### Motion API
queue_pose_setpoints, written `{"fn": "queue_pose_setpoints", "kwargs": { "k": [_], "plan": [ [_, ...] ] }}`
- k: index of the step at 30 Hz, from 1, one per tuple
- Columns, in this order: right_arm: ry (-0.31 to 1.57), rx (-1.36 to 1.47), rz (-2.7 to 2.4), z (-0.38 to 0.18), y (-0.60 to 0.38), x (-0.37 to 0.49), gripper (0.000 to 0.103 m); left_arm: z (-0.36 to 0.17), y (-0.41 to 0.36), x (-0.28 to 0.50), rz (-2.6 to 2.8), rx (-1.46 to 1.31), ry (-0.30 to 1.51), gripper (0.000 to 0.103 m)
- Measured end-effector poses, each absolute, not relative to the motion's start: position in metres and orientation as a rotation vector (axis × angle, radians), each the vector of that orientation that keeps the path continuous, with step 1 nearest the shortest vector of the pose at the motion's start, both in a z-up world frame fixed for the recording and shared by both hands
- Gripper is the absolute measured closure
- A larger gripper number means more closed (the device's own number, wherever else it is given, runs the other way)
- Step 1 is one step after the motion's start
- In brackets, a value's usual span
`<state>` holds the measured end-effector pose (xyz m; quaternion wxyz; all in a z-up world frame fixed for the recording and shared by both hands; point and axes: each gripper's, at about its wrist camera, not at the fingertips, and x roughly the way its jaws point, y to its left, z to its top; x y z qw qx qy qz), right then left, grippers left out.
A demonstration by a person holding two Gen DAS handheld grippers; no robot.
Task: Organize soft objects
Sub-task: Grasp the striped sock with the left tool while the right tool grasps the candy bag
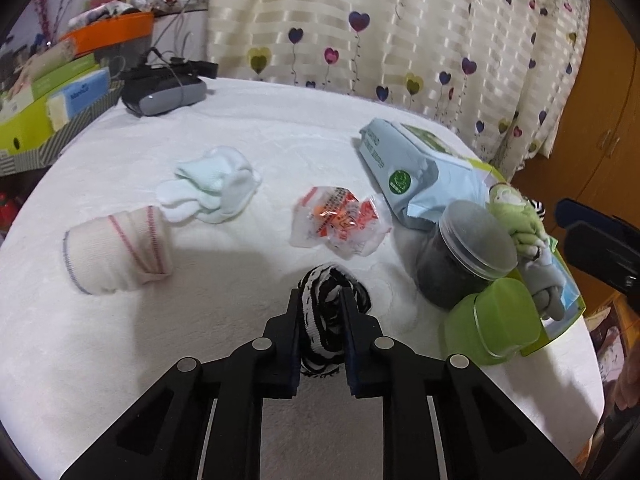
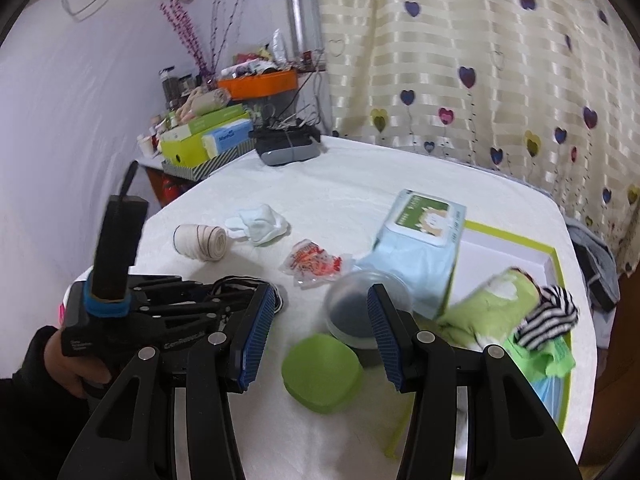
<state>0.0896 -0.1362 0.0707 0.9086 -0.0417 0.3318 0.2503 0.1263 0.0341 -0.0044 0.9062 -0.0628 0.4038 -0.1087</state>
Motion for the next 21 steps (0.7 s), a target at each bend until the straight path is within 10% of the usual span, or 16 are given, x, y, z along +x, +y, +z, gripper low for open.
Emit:
{"fn": "queue_pose_setpoints", "kwargs": {
  "k": [21],
  "plan": [
    [0.946, -0.589, 0.648, 0.034, -0.035, 0.184, 0.053, 0.003, 0.083, 0.123, -0.125, -0.172, 0.778, 0.087]
  ]
}}
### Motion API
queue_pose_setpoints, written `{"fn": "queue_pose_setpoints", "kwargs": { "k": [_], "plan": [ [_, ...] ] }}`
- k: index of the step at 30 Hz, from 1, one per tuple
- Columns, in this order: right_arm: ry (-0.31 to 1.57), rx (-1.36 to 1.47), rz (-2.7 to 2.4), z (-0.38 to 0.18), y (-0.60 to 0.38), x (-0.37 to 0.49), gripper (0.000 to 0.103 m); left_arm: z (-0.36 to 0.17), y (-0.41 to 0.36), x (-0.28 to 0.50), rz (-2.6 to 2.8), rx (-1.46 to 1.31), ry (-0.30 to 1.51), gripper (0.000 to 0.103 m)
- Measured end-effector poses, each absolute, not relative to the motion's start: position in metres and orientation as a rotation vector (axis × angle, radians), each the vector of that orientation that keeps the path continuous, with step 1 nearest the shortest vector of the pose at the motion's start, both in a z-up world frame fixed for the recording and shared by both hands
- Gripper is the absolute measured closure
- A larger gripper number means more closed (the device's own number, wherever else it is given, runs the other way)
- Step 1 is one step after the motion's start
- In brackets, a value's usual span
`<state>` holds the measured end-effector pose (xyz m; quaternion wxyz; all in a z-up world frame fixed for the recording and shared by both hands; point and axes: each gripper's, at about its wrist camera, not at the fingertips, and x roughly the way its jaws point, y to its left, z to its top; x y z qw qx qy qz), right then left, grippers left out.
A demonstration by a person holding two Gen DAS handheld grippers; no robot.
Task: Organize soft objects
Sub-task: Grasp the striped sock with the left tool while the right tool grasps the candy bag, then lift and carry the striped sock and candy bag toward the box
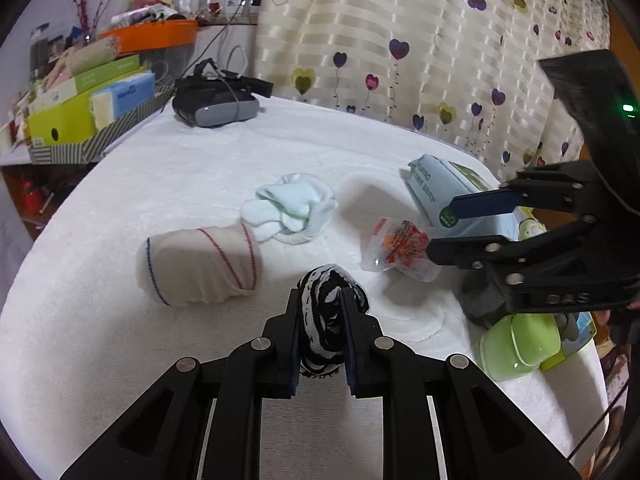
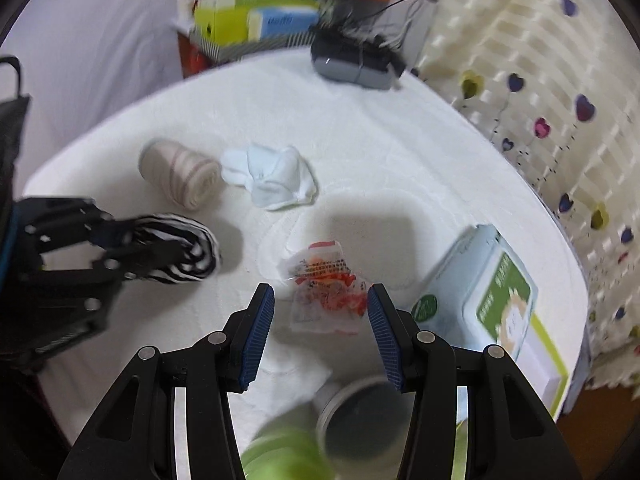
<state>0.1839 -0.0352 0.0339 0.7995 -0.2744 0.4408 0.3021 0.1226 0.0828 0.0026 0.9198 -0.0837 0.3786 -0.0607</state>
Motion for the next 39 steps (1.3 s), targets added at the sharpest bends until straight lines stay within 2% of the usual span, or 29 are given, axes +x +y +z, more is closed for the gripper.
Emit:
{"fn": "queue_pose_setpoints", "kwargs": {
  "k": [12, 13, 15, 19, 31, 39],
  "plan": [
    [1.148, -0.725, 0.625, -0.008, -0.012, 0.228, 0.053, -0.003, 0.093, 0.127, -0.133, -0.211, 0.783, 0.087],
    [1.151, -0.735, 0.626, -0.009, -0.01, 0.228, 0.054, -0.003, 0.094, 0.128, -0.133, -0.214, 0.785, 0.087],
    [1.142, -0.748, 0.636, -0.008, -0.008, 0.226, 0.065, -0.004, 0.094, 0.128, -0.133, -0.217, 0.787, 0.087],
    [1.099, -0.746, 0.631, -0.002, -0.008, 0.219, 0.078, -0.003, 0.094, 0.127, -0.134, -0.217, 0.782, 0.087],
    [0.878, -0.478, 0.671, 0.068, -0.038, 0.16, 0.079, 0.022, 0.096, 0.11, -0.099, -0.22, 0.722, 0.087],
    [0.75, -0.324, 0.688, 0.094, -0.059, 0.13, 0.079, 0.05, 0.079, 0.092, -0.116, -0.196, 0.662, 0.087]
  ]
}}
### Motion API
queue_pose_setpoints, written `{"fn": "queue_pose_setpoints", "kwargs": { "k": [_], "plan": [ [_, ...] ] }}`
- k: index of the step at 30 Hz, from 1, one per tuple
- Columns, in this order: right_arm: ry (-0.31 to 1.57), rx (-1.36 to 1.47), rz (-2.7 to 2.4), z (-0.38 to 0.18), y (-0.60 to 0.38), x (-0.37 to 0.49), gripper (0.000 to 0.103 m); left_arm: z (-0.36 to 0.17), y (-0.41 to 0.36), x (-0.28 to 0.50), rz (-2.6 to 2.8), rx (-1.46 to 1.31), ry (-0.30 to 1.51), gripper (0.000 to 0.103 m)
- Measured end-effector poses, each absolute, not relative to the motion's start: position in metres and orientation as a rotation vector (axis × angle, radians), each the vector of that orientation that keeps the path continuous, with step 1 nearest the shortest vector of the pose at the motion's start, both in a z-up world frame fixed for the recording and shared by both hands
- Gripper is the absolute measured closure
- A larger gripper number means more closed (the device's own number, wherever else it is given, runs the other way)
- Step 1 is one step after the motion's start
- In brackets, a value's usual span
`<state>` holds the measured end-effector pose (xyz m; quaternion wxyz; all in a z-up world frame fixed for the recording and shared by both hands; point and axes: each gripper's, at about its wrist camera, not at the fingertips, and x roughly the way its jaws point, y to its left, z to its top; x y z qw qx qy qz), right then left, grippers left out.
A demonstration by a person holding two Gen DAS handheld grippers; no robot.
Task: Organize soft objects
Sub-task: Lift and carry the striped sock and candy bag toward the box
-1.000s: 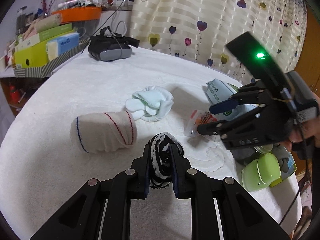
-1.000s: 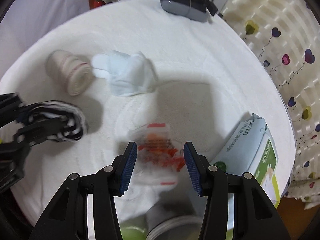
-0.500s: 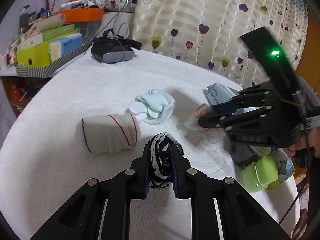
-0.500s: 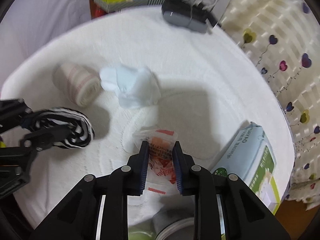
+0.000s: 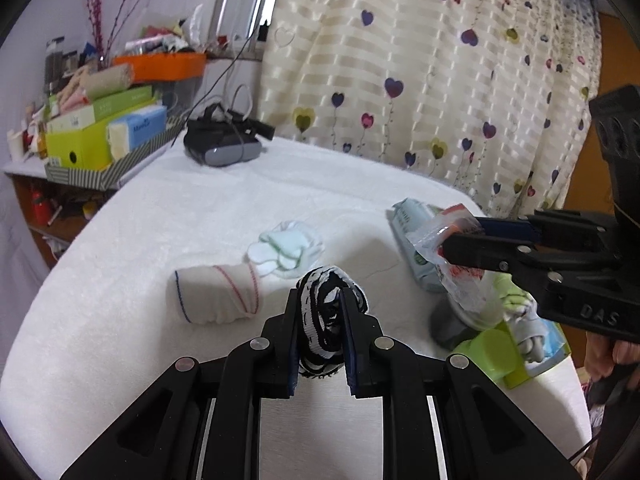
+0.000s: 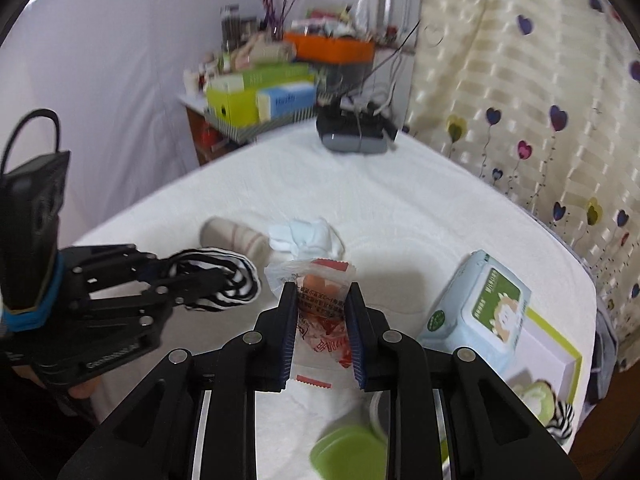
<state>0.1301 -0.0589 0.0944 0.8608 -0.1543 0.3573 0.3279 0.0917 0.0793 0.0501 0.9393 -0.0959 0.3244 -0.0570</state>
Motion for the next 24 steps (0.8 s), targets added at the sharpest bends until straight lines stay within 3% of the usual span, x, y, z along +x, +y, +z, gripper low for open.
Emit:
{"fn": "queue_pose_setpoints", "kwargs": {
  "k": [24],
  "plan": [
    [0.608, -0.127, 0.629, 0.12, -0.137, 0.07, 0.079, 0.089, 0.008, 0.065, -0.185, -0.091, 0.608, 0.087]
  ]
}}
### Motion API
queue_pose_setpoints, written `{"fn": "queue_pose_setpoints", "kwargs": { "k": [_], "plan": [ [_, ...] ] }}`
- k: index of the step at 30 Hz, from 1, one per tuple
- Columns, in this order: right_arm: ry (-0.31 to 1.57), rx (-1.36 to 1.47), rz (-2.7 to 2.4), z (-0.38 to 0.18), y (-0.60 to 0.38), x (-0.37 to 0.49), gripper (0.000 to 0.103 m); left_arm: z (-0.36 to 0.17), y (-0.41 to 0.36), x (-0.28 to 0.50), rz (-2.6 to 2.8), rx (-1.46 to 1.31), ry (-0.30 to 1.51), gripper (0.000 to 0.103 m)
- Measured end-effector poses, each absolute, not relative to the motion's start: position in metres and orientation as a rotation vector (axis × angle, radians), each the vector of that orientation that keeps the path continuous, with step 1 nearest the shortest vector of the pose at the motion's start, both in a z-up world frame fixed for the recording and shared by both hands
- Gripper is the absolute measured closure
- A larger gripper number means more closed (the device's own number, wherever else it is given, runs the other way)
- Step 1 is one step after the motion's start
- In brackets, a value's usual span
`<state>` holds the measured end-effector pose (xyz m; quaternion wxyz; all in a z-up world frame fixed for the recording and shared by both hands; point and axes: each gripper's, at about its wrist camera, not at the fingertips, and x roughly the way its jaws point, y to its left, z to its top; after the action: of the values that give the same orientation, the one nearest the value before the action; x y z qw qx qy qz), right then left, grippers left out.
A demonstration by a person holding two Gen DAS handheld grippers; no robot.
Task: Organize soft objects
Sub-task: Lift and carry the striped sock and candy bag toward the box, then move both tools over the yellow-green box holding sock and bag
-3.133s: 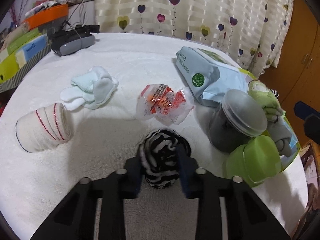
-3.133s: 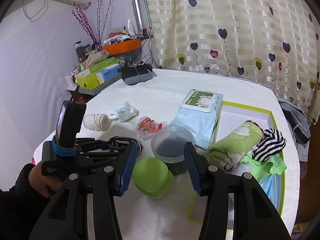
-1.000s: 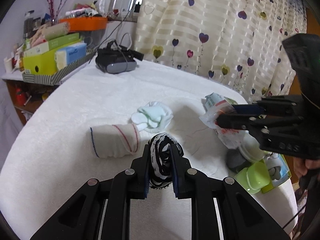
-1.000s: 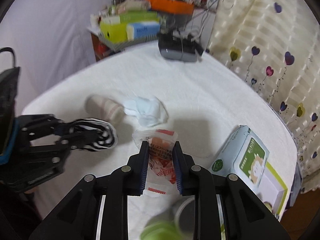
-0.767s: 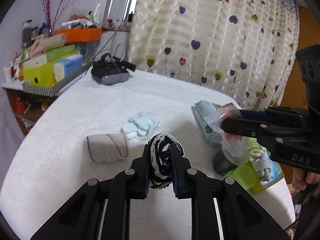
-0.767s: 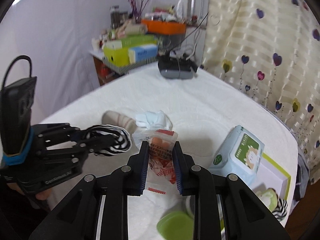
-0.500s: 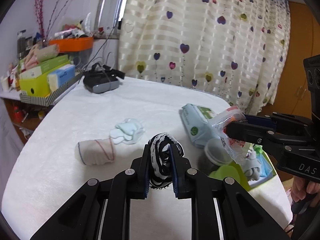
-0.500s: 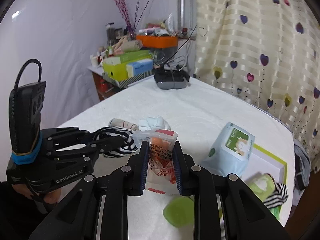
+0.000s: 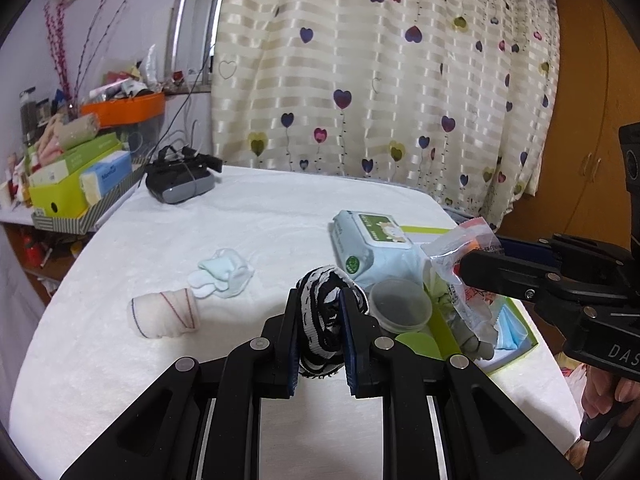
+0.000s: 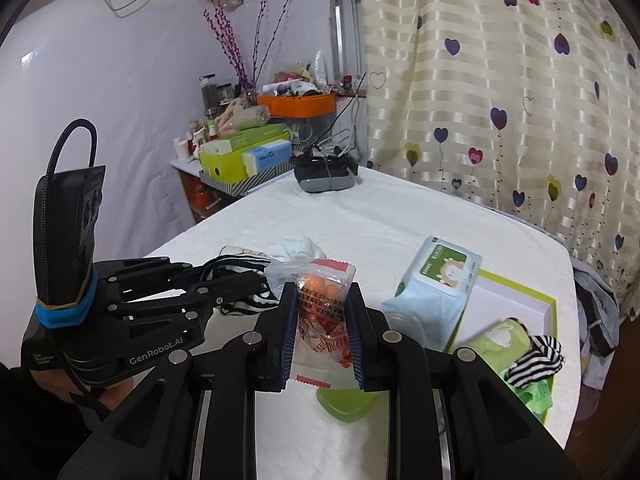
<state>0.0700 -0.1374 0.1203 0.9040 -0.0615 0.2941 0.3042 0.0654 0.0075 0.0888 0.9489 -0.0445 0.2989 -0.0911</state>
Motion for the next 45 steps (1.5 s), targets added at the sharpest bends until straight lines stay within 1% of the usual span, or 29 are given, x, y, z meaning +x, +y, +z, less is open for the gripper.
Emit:
{"fn": "queue_pose_setpoints", "kwargs": {
  "k": [18, 45],
  "plan": [
    [0.572, -0.072, 0.577, 0.125, -0.175, 0.059, 0.079, 0.098, -0.031, 0.065, -0.241, -0.039, 0.597, 0.087],
    [0.593, 0.009, 0.452, 0.109, -0.247, 0.066, 0.079, 0.09, -0.1, 0.08, -0.38, 0.015, 0.632, 0.087]
  ]
}}
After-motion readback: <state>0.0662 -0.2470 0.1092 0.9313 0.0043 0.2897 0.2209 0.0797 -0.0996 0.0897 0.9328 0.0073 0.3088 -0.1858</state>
